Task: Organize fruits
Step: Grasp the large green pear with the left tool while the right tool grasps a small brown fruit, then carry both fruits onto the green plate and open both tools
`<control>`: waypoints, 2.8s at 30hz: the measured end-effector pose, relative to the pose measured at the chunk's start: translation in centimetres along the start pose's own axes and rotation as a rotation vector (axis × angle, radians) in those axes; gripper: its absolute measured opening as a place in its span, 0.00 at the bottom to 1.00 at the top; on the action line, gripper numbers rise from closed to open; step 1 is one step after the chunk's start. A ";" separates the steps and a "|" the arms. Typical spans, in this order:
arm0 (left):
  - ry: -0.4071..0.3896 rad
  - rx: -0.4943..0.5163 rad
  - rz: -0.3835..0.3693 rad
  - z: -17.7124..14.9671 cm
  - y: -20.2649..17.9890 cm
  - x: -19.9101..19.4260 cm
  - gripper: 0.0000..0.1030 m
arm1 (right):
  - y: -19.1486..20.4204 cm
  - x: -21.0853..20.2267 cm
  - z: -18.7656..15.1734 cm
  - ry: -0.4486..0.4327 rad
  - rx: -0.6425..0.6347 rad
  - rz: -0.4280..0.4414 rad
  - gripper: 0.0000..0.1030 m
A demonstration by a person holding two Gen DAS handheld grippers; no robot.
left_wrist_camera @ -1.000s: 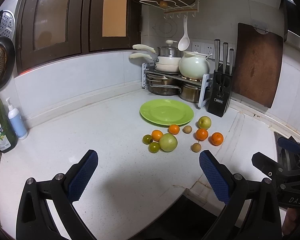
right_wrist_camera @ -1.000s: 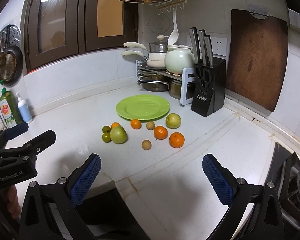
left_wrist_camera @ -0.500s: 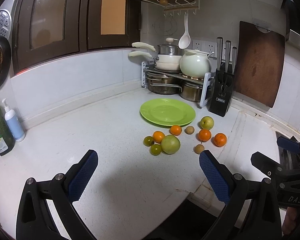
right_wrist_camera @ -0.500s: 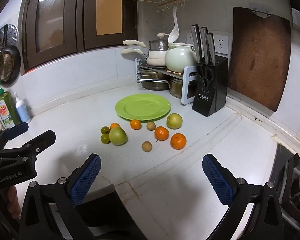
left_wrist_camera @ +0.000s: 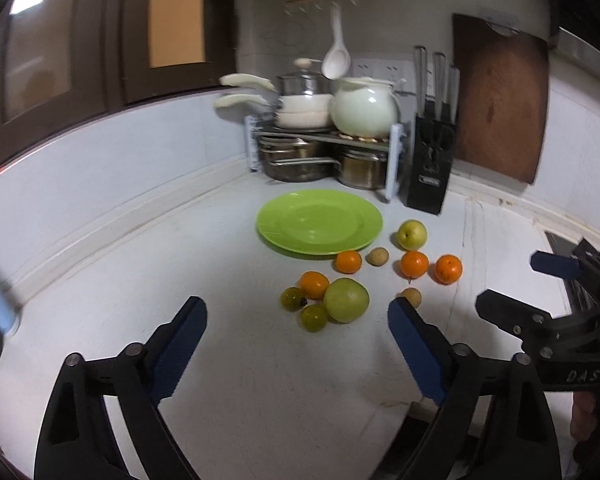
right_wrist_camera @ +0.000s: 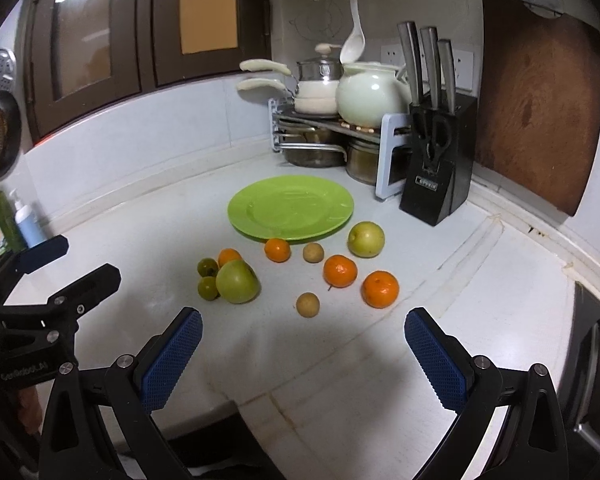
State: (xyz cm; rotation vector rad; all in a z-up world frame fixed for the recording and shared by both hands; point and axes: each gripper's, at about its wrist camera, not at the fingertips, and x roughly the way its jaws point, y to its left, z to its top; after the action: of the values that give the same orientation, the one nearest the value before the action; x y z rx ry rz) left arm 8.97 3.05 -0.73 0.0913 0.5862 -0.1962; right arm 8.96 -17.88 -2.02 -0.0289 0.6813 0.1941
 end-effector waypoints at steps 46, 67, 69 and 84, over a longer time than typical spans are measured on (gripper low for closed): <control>0.247 0.193 -0.294 0.1 -4.0 14.8 0.49 | -2.3 14.7 0.3 0.286 -0.014 0.176 0.45; 0.220 0.107 -0.268 0.9 -3.1 14.1 0.48 | -3.1 14.7 0.7 0.253 -0.025 0.195 0.26; 0.203 0.098 -0.264 1.4 -2.9 13.7 0.48 | -3.2 14.5 1.2 0.234 -0.022 0.200 0.26; 0.116 0.066 -0.175 6.7 -0.1 15.6 0.48 | -3.7 16.4 8.0 0.105 -0.027 0.188 0.26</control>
State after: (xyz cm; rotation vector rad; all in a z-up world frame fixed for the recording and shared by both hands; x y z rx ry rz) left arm 25.28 -0.48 -3.90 0.1163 0.7038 -0.3823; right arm 27.15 -18.06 -6.25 -0.0011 0.7867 0.3843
